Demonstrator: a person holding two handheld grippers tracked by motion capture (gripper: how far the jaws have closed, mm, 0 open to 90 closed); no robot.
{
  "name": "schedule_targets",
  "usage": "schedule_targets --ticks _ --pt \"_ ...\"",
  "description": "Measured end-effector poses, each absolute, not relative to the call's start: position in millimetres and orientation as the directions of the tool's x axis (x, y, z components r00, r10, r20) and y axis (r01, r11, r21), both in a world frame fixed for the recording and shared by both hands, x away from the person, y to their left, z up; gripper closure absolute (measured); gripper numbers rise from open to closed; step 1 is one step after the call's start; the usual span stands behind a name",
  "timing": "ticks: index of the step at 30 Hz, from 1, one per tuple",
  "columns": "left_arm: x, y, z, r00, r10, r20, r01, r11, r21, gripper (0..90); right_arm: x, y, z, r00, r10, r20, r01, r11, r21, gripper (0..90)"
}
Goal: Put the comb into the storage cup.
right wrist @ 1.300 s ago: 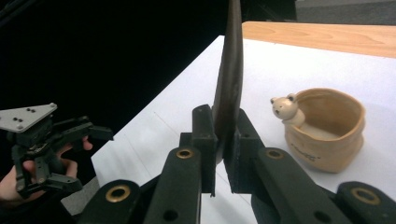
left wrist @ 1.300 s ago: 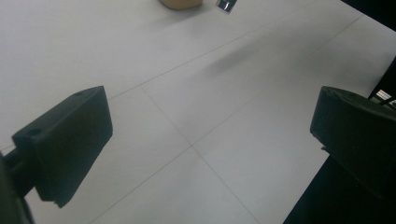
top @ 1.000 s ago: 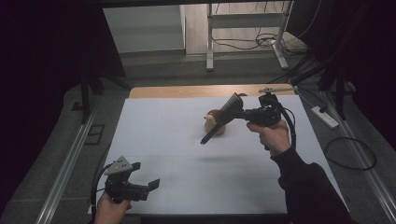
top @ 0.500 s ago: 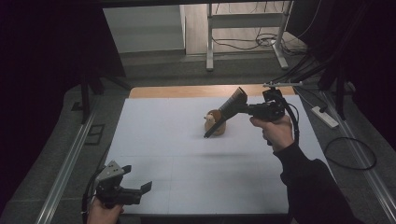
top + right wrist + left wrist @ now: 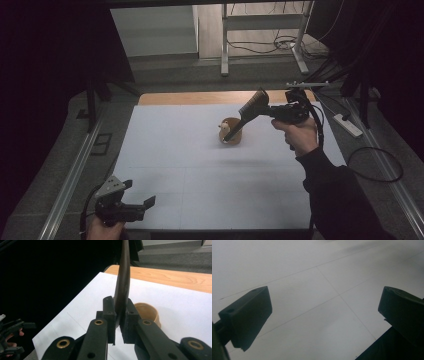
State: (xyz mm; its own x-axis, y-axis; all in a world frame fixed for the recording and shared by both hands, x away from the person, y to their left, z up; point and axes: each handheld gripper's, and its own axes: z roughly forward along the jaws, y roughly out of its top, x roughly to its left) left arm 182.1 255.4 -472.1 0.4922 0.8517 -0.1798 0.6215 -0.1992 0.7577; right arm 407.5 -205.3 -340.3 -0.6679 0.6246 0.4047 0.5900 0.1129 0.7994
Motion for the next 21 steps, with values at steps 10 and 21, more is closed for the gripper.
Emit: schedule_targets --ticks 10,21 --pt "182.7 257.6 -472.9 0.476 0.863 -0.168 0.627 -0.198 0.754 0.0 413.5 -211.0 -332.4 -0.653 0.647 0.393 0.588 0.106 0.802 83.8" --pt "185.9 260.8 -474.5 0.465 0.867 -0.181 0.638 -0.186 0.747 0.0 425.2 -219.3 -324.9 -0.624 0.684 0.377 0.585 0.090 0.806 83.8"
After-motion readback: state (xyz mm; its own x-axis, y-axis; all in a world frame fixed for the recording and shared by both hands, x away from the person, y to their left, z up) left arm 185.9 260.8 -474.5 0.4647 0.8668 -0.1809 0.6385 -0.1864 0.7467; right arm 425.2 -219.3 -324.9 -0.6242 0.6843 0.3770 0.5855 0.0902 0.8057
